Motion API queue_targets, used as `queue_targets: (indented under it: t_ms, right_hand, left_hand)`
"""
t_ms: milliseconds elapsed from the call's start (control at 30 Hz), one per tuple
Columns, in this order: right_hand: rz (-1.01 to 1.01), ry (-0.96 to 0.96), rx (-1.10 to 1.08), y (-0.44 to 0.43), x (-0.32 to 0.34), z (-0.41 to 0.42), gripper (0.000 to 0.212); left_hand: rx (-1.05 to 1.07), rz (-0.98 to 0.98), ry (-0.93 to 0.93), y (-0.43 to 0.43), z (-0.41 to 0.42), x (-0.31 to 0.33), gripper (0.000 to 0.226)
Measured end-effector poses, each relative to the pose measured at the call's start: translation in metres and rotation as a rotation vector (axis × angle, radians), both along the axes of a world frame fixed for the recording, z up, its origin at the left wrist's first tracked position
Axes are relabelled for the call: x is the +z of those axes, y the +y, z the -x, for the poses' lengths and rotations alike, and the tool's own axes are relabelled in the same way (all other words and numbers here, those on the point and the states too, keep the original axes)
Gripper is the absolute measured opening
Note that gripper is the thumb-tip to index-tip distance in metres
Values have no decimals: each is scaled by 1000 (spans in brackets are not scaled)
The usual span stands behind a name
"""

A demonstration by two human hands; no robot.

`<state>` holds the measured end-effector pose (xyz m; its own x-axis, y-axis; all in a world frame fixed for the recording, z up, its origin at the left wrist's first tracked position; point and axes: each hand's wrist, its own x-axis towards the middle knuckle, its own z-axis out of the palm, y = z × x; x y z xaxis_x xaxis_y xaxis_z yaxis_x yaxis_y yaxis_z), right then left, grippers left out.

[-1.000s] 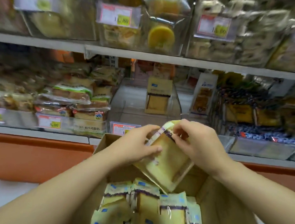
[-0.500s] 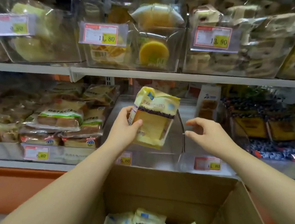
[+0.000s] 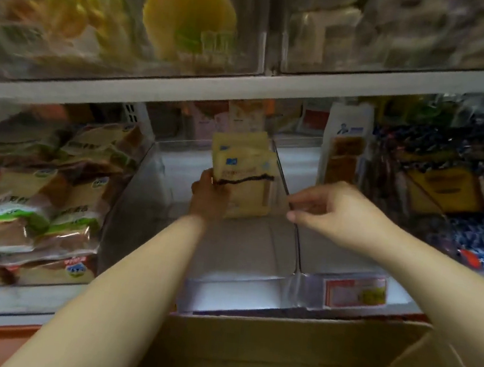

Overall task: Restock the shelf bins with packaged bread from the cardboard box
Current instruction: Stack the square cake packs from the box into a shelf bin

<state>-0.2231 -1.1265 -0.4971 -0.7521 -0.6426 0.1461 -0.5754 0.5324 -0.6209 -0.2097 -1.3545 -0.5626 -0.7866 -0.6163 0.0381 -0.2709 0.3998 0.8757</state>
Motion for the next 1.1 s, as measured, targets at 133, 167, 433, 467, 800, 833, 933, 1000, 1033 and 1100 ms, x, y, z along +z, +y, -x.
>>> queue_targets:
  t_ms: [133,167,433,467,800,833,933,1000,1033,1100]
  right_hand:
    - [33,12,2,-1,-5,1,31]
    - [40,9,1,-1,-6,2,31]
    - [34,5,-5,-1,-8,-1,34]
    - [19,27,-14,-1,-9,-2,33]
    - [105,619,80,14,-26,-95,14]
    - [95,609,105,16,-33,-107,14]
    - [32,542,166,18,-58,-136,16]
    - [-156,462,206,13,-77,-150,20]
    - [-307,391,224,10,-87,-153,23]
    - [-593,188,245,4,-111,-153,30]
  left_hand:
    - [-53,84,-188,-14,11,-18,61]
    - [-66,46,-189,-21,15,-23,71]
    - [-163,-95,-259,-11,4,-1,96]
    - [-151,-38,-285,-5,-2,8,92]
    - [-237,514,54,50,-164,57,31]
    - [-245,534,63,52,-181,53,29]
    - [-264,553,5,52,-224,40,25]
    - [-278,569,-74,48,-246,31,25]
    - [-279,588,-110,44,-255,26,26]
    - [-282,619,-174,37,-267,19,28]
